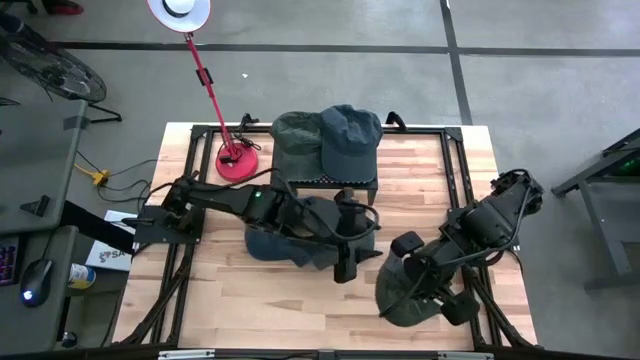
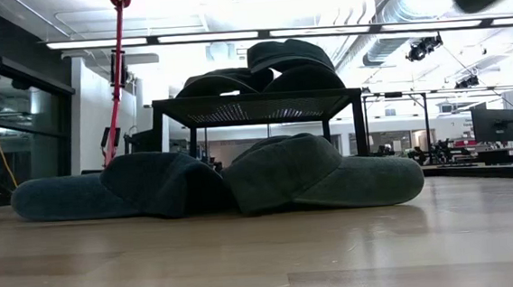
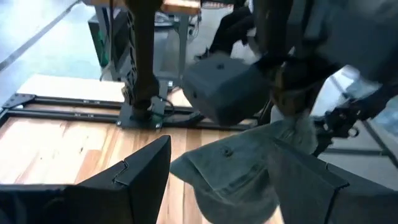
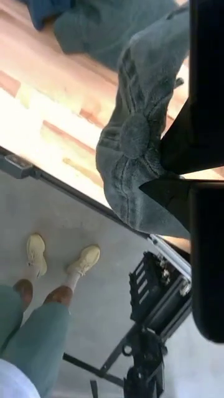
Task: Pick & Place hat
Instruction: Stack the bottom gray cap on top of the other gray cap on the shelf
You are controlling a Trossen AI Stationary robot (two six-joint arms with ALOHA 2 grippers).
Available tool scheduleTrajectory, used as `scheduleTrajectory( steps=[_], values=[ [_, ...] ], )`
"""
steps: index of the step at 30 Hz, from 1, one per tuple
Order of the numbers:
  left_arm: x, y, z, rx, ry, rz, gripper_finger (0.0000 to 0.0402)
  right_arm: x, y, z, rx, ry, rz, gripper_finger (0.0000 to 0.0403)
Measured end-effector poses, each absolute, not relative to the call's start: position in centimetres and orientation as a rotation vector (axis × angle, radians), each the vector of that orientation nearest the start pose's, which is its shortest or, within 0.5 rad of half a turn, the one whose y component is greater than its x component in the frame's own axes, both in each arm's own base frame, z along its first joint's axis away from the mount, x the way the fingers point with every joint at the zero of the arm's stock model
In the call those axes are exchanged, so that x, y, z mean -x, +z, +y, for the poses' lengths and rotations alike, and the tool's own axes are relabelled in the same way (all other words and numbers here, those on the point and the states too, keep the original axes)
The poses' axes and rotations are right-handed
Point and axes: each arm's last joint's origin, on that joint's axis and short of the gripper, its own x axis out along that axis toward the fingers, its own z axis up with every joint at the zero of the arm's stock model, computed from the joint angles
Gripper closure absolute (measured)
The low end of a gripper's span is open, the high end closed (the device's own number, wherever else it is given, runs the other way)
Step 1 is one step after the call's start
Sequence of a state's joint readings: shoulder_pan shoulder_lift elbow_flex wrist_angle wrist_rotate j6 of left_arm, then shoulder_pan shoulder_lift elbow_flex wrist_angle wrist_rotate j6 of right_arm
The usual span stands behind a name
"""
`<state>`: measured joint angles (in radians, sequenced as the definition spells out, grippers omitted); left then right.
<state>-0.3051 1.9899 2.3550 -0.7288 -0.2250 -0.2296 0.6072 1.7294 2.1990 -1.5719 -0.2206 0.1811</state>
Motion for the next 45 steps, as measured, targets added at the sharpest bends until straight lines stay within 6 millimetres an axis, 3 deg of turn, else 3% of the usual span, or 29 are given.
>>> scheduleTrajectory(
  steps=[9, 26, 45],
  values=[
    [-42.8, 43.1, -11.7, 0.105, -0.171, 0.436, 0.0147, -24.8, 44.3, 16.1, 0.094, 0.565, 1.143, 0.0403],
    [-43.1, 43.4, -11.7, 0.024, -0.215, 0.381, 0.0147, -25.5, 44.3, 14.9, 0.107, 0.579, 1.130, 0.0403],
    [-43.1, 43.3, -11.7, 0.018, -0.207, 0.386, 0.0147, -25.5, 44.3, 14.9, 0.103, 0.575, 1.131, 0.0403]
  ],
)
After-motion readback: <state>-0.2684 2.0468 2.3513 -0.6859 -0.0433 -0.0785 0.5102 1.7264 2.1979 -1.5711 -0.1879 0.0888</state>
